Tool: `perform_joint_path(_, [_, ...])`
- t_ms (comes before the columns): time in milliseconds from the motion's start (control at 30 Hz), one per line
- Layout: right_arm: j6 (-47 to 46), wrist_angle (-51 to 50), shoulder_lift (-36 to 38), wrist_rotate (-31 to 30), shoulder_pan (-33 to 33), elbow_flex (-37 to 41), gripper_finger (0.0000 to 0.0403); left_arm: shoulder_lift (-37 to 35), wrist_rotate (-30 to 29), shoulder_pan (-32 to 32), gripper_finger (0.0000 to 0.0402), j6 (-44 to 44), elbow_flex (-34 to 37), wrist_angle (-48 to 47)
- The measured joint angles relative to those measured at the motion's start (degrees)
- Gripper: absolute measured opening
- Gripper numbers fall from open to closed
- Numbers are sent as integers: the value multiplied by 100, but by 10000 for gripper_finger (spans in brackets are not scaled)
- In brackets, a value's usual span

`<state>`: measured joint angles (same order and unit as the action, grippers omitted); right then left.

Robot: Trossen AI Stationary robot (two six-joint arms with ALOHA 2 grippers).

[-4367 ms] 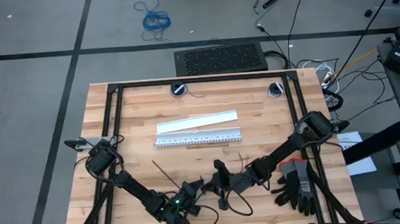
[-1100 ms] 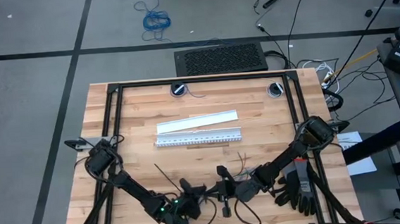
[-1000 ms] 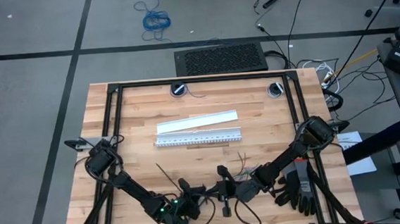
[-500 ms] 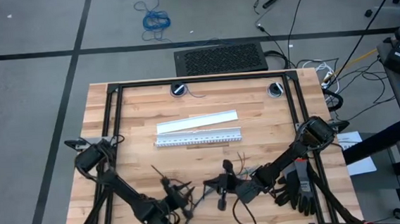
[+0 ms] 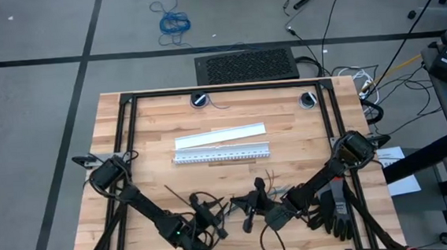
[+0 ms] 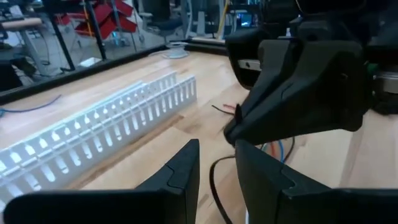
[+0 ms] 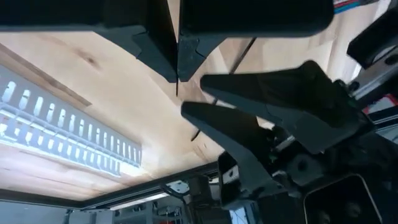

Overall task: Ziptie cables
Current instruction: Wrap the black zip tie around the colored cable wires

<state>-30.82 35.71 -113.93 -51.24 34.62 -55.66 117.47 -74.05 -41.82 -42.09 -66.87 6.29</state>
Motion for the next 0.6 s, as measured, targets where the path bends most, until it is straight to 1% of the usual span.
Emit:
perform_joint_path(167, [171,65,-2,-27,-18,2,0,0,340,163,103,-95,-2,98])
perform_joint_path(433, [446,181,-9,0,-118,7,0,0,467,229,103,-111,-2,162])
perform_joint_path(600, [681,483,-9,64,-167,7,0,0,507,249,103,-130,-2,235])
